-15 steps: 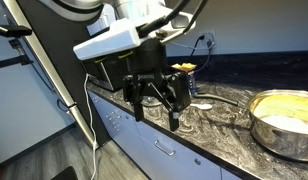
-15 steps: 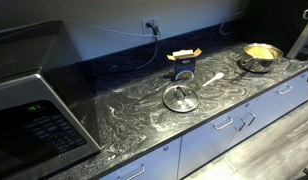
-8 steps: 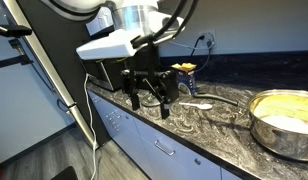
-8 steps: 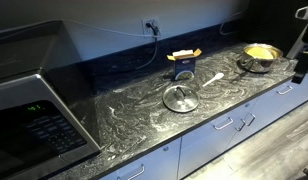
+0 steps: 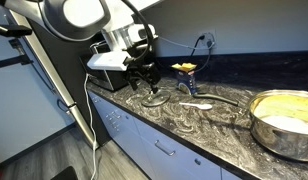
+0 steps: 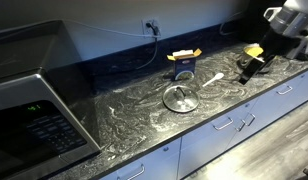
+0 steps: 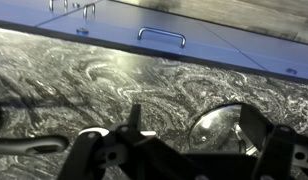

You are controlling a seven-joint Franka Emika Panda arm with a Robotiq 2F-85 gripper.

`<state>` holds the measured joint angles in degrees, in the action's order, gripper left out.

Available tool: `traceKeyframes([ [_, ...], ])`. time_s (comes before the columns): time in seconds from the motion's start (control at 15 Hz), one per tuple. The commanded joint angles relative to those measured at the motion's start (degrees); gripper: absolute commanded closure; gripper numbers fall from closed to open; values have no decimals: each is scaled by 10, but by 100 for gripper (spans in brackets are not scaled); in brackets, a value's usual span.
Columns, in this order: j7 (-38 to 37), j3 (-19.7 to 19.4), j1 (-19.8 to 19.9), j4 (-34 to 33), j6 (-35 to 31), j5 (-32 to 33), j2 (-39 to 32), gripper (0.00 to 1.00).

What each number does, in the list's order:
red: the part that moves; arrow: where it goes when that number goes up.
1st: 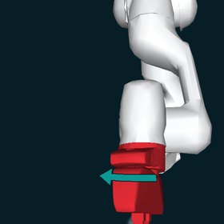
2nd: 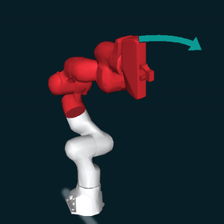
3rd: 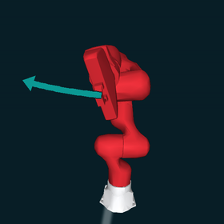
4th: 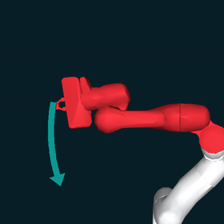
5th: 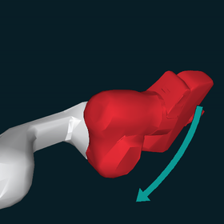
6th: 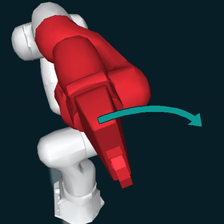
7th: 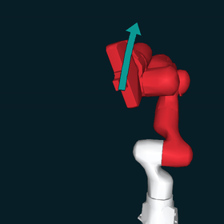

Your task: Put the lid between the box and the pot

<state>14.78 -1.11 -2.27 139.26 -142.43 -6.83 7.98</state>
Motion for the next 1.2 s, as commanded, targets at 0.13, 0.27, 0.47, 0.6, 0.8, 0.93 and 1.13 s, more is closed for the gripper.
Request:
traceKeyframes([
  [0.13, -68, 52, -33, -14, -103, 17, -61, 0],
  [0.27, -32, 60, -42, -24, -84, -2, -69, 0],
  [0.47, -51, 63, -41, -15, -90, 8, -68, 0],
  [0.6, -50, 63, -41, -17, -90, 8, -69, 0],
  [0.8, -80, 62, -38, -29, -89, -2, -82, 0],
  [0.93, -114, 62, -37, -48, -76, 3, -100, 0],
  [1.13, -174, 60, -37, -79, -68, 26, -130, 0],
])
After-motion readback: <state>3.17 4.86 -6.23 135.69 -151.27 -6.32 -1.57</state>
